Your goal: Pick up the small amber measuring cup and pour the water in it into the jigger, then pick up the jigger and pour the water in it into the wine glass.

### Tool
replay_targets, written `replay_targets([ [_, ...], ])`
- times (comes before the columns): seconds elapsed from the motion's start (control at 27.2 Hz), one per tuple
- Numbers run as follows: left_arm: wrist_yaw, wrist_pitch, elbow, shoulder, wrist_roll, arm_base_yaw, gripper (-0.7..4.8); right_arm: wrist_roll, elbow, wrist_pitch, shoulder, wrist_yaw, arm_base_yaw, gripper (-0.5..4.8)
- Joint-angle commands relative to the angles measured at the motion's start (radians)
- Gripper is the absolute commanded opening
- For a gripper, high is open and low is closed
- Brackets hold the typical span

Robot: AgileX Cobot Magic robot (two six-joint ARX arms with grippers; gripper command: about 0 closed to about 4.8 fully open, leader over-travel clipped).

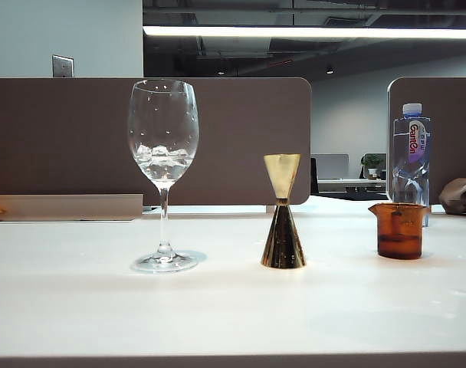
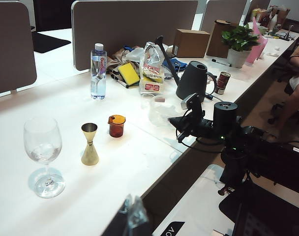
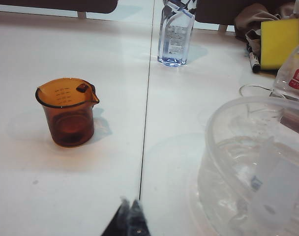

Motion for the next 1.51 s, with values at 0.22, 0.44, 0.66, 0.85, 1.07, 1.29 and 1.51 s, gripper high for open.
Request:
replay_targets([
  [0.22,0.001,-0.005,0.002,0.001,0.002,0.001,-0.02,0.001,-0.007,0.002,0.000,0.000,-0.001,-0.05],
  [0.44,0.002,-0.005,0.002,0.001,0.002,0.001,-0.02,0.001,-0.007,0.002,0.000,0.000,-0.001,-0.05],
  [0.66,0.002,-0.005,0.002,0.001,0.002,0.001,-0.02,0.001,-0.007,0.002,0.000,0.000,-0.001,-0.05],
  [0.85,0.002,-0.005,0.002,0.001,0.002,0.001,-0.02,0.001,-0.007,0.002,0.000,0.000,-0.001,-0.05],
  [1.07,0.002,-0.005,0.002,0.001,0.002,0.001,-0.02,0.003,-0.004,0.020,0.000,-0.001,-0.001,-0.05],
  [1.29,0.001,-0.005,0.003,0.001,0.002,0.001,-0.02,0.047,0.106,-0.019,0.000,0.004,0.000,-0.05],
  [1.51,0.000,-0.005,0.003,0.001,0.002,0.000,-0.02,0.155,0.323,-0.211,0.000,-0.005,0.000,-0.05],
])
